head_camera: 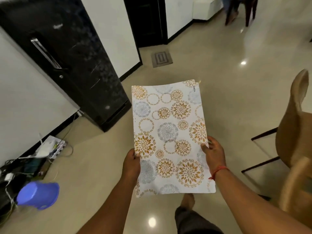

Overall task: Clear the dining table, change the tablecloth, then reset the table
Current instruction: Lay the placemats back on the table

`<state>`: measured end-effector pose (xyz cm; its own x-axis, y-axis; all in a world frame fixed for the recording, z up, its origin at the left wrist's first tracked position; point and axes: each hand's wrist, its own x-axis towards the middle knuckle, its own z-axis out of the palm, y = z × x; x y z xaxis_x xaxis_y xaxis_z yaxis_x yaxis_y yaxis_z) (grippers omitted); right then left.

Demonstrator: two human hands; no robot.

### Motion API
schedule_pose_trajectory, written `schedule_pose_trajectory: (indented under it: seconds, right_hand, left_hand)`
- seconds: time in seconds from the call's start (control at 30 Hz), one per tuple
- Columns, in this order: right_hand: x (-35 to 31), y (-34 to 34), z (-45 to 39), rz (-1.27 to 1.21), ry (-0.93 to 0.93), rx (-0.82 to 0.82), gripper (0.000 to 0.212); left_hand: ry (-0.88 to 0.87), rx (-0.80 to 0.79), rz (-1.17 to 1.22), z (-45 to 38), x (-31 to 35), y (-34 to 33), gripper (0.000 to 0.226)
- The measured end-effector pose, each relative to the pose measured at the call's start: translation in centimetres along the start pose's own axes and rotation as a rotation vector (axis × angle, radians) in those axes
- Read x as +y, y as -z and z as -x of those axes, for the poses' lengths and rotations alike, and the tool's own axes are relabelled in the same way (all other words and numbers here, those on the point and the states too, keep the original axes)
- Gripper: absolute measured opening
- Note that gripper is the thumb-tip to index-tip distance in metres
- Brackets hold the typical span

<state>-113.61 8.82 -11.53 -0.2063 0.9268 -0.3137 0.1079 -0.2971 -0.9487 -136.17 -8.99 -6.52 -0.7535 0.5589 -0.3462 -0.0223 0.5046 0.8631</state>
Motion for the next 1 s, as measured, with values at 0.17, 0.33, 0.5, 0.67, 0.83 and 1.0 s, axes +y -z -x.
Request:
schedule_pose_trajectory:
  seconds: [0.17, 0.33, 0.5, 0.67, 0.83, 1.0]
  right_hand:
    - [-3.9, -1.0, -11.9, -0.001, -0.044, 0.048, 0.041]
    - [-7.6, 0.8, -21.8, -0.001, -0.092, 0.153, 0.042]
    - [-12.2, 3.0, -33.1, -0.053, -0.077, 0.283, 0.042]
    - [-15.8, 6.1, -44.0, -0.045, -0.089, 0.456, 0.041]
    - [-20.3, 9.6, -52.7, -0.125, -0.103, 0.623, 0.039]
    - [-21.1, 15.9, -61.1, -0.194, -0.152, 0.807, 0.038]
  left_hand:
    - [0.019, -0.048, -0.051, -11.2, 7.8, -5.5, 0.025]
    - [0.037, -0.140, -0.034, -19.6, 14.7, -12.6, 0.024]
    - [-0.016, -0.212, -0.092, -31.3, 22.1, -22.4, 0.024]
    - [-0.066, -0.384, -0.138, -41.5, 29.6, -33.1, 0.027]
    - [-0.159, -0.533, -0.249, -49.3, 38.2, -43.7, 0.028]
    - [-0.236, -0.676, -0.355, -53.6, 44.9, -57.8, 0.024]
